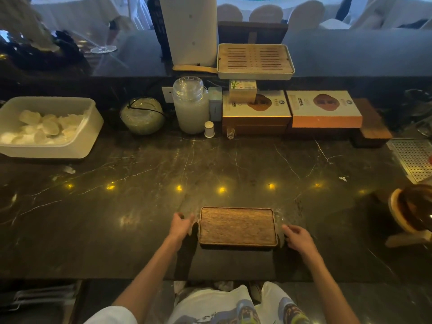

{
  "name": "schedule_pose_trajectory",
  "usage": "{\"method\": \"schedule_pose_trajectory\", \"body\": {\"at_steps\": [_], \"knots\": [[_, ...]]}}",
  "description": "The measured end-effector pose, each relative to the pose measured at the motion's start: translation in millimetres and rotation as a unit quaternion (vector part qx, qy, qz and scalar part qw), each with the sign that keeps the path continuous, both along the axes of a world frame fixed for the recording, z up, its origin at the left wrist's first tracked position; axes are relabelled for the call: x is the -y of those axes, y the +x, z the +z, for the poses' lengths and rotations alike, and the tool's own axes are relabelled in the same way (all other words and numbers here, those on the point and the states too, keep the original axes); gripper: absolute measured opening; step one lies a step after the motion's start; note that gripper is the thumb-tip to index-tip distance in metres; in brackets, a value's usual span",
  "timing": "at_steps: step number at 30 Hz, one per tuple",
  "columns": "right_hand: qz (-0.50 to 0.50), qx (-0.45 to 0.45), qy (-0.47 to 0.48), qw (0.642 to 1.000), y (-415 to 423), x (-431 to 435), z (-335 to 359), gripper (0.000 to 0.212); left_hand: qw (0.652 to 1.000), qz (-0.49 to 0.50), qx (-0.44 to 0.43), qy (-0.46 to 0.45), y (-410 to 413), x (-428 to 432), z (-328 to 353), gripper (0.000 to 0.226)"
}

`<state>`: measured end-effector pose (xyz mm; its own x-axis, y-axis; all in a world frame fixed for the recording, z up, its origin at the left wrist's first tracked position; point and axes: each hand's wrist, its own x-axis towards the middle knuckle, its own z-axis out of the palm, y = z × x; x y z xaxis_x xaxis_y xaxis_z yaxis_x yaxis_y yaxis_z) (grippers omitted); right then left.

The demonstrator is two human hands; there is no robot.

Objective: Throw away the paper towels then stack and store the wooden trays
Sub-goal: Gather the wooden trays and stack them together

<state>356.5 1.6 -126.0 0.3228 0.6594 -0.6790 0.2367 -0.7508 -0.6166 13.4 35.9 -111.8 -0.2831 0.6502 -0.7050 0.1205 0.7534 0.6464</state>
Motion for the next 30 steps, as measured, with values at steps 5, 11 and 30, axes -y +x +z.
{"method": "schedule_pose_trajectory", "body": {"at_steps": [5, 11, 30], "knots": [[0.052, -0.129, -0.012, 0.990, -14.9, -9.0, 4.2, 0.054, 0.992, -0.077, 0.086, -0.050, 10.2, 2.3, 10.3, 0.061], [0.066, -0.123, -0.057, 0.989, -19.2, -26.5, 5.8, 0.070, 0.987, -0.038, 0.129, -0.086, 29.8, -7.3, 16.7, 0.032], [0.181, 0.066, 0.247, 0.949, -9.9, 14.1, -20.1, 0.056, 0.940, -0.220, -0.038, 0.258, 19.9, 21.9, -22.7, 0.065]]}}
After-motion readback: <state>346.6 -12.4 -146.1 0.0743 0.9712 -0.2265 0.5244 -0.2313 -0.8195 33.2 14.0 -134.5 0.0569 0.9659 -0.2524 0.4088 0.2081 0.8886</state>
